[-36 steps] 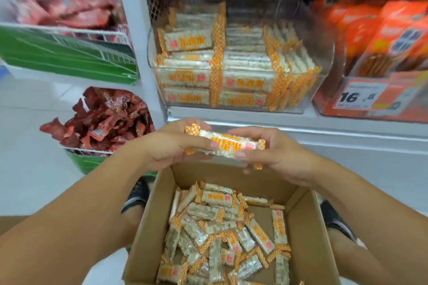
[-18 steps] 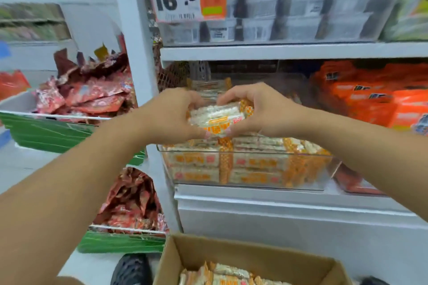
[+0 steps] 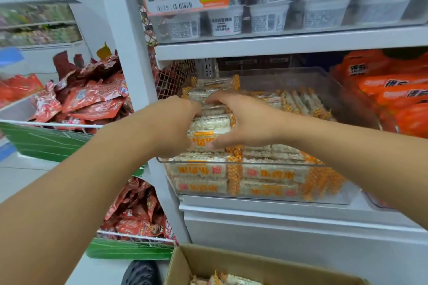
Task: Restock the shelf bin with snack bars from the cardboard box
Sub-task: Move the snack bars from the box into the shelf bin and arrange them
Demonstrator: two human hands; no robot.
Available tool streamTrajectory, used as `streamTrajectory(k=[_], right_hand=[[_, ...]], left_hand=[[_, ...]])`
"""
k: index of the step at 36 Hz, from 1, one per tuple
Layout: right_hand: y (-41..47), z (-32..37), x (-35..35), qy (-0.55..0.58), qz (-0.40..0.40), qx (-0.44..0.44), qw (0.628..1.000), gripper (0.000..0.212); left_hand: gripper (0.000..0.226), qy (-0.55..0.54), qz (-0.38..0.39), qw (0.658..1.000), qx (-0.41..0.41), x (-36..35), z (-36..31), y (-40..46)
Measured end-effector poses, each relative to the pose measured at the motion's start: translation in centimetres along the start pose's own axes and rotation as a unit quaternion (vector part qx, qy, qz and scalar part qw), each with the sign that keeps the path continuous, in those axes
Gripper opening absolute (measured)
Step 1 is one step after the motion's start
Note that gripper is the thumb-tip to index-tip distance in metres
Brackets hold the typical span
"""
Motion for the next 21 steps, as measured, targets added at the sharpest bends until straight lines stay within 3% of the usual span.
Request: streamTrajectory(k=[3, 7, 11, 15, 18, 21], right_hand=[[0.1, 0.0, -1.4, 0.002, 0.017, -0.010, 1.000, 0.112], [0.4, 0.1, -2.5, 0.054, 0.045, -0.035, 0.997, 0.111], [0.7, 0.0, -2.9, 0.095, 0.062, -0.043, 0.993, 0.110], [0.7, -0.1, -2.7, 0.156, 0.059, -0.035, 0.985, 0.125], [0.3, -0.5, -1.8, 0.173, 0.068, -0.038, 0.982, 0.126], [-0.2, -1.1, -1.0, 0.096, 0.067, -0.036, 0.993, 0.127]], left_hand=[[0.066, 0.018, 0.001, 1.000, 0.003, 0.0, 0.0, -0.1], [0.069, -0.016, 0.030, 0.999, -0.001, -0.5, 0.1, 0.0], [0.087, -0.167, 0.088, 0.982, 0.019, -1.6, 0.3, 0.3], [0.087, -0.315, 0.090, 0.942, 0.069, -1.8, 0.5, 0.3], [0.082, -0.286, 0.095, 0.951, 0.063, -1.5, 0.0, -0.2], [0.064, -0.230, 0.073, 0.970, 0.042, -0.9, -0.2, 0.0]])
Point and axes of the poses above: each hand's wrist, its own y-axis towards the middle knuckle, its own x-axis out of the back of the hand, z = x × y, the point moved 10 cm from there along y, towards the middle knuckle, and after that the axes turned 8 degrees about y, right-handed, at the moved point
